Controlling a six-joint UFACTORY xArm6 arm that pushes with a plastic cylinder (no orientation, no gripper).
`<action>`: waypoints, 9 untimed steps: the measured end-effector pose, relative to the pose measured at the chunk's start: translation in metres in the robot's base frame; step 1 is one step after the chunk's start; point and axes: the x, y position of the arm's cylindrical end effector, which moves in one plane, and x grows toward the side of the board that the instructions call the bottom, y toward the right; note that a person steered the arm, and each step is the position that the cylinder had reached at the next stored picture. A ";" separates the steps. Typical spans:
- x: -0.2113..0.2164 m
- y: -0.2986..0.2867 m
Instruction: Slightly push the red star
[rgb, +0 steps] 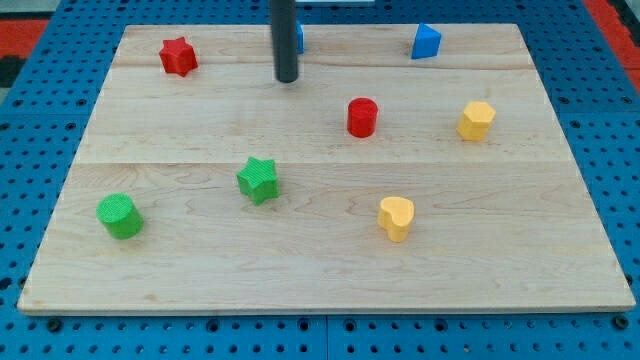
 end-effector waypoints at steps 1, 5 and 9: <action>0.003 -0.072; -0.001 -0.117; -0.020 -0.039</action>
